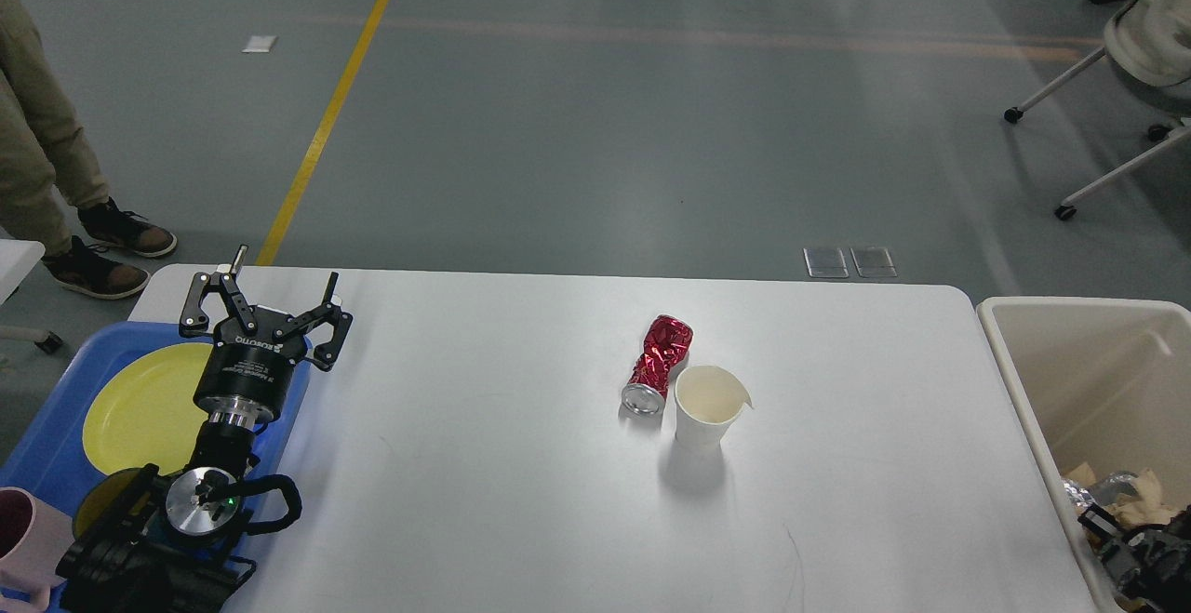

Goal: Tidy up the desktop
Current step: 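Carry the brown paper to the white bin and release it inside, then raise the right gripper and reach toward the paper cup near the red can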

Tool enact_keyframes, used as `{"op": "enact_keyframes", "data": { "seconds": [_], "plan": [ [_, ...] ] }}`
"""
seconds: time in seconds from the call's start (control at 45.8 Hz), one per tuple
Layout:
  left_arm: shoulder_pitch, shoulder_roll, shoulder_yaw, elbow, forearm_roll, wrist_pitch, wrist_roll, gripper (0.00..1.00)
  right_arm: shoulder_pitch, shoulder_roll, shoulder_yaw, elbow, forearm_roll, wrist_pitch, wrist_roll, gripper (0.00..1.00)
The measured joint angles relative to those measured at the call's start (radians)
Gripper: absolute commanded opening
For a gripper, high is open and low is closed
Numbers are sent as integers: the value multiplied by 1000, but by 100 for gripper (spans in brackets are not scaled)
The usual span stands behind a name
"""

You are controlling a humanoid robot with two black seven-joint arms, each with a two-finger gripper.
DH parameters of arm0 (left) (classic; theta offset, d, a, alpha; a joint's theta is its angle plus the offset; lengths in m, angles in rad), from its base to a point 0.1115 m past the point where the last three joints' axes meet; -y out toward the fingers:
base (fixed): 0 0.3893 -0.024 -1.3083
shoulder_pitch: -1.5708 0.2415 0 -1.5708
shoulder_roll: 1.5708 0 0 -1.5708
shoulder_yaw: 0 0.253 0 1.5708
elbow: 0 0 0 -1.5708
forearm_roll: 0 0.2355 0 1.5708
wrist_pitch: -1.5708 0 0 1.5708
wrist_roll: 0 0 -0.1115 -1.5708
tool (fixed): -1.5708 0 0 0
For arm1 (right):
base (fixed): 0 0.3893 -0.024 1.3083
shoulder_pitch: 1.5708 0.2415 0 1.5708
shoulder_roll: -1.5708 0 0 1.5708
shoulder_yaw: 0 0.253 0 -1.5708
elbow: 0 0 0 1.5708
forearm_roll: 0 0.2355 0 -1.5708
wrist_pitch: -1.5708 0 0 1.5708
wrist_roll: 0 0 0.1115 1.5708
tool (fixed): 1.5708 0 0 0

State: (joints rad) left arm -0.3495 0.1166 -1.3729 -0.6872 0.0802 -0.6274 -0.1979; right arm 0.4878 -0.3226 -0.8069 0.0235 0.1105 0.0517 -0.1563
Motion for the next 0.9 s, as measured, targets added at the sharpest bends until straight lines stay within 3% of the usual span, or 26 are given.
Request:
{"op": "enact_keyframes", "data": {
  "seconds": [0.044,0.109,0.197,0.896],
  "plan": [
    [0,0,0,0,0,0,0,96,0,-2,0,0,0,-20,0,73],
    [0,0,0,0,0,0,0,96,0,-6,0,-1,0,-59,0,81],
    [0,0,0,0,0,0,0,96,-1,-8,-4,-1,0,-96,2,99],
    [0,0,0,0,1,0,0,96,49,-46,-1,28,-1,-88,0,100]
  ]
}}
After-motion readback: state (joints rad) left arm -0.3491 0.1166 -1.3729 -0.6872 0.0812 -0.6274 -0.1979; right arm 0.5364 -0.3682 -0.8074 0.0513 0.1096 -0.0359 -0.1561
